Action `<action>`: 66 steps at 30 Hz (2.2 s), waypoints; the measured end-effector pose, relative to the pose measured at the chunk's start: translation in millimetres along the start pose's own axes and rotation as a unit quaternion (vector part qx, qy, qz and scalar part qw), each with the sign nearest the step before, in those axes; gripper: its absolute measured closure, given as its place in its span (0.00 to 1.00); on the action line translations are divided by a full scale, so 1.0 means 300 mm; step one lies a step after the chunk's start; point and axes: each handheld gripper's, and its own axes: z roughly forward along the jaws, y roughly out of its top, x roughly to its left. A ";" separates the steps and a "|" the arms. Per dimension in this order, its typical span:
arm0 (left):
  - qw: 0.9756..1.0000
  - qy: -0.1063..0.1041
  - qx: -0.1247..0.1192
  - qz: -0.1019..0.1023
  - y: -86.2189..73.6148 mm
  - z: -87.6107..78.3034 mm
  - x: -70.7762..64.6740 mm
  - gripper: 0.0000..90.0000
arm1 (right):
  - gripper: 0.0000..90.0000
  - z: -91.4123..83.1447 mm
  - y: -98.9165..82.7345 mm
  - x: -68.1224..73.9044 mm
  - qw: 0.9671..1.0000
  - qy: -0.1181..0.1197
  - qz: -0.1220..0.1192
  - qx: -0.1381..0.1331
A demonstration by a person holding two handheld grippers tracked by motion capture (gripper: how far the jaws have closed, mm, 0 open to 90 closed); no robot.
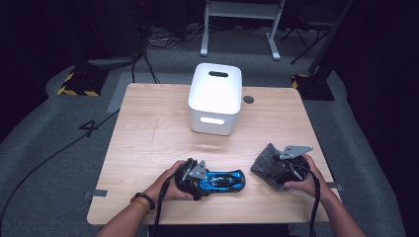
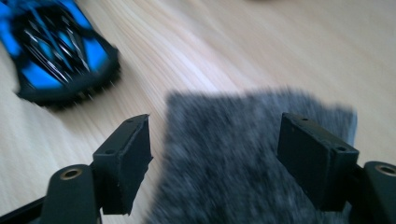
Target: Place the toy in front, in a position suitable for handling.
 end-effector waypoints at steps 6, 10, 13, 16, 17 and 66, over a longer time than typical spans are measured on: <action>1.000 0.004 -0.006 -0.006 0.010 0.015 0.020 0.27 | 0.36 0.054 -0.018 -0.037 0.998 -0.026 0.030 0.049; 1.000 0.004 -0.009 -0.014 0.007 0.016 0.020 0.26 | 0.63 0.063 -0.021 -0.030 0.998 -0.013 0.019 0.053; 0.999 -0.001 -0.011 -0.033 0.002 0.018 0.022 0.25 | 0.73 0.063 -0.019 -0.022 0.999 -0.013 0.009 0.050; 0.999 0.000 -0.013 -0.040 -0.007 0.014 0.020 0.24 | 0.77 0.061 -0.021 -0.019 0.999 -0.012 0.011 0.045; 0.999 0.000 -0.013 -0.040 -0.007 0.014 0.020 0.24 | 0.77 0.061 -0.021 -0.019 0.999 -0.012 0.011 0.045; 0.999 -0.033 -0.019 0.001 0.016 0.034 -0.041 0.28 | 0.82 0.129 0.212 0.373 0.975 0.157 -0.158 -0.024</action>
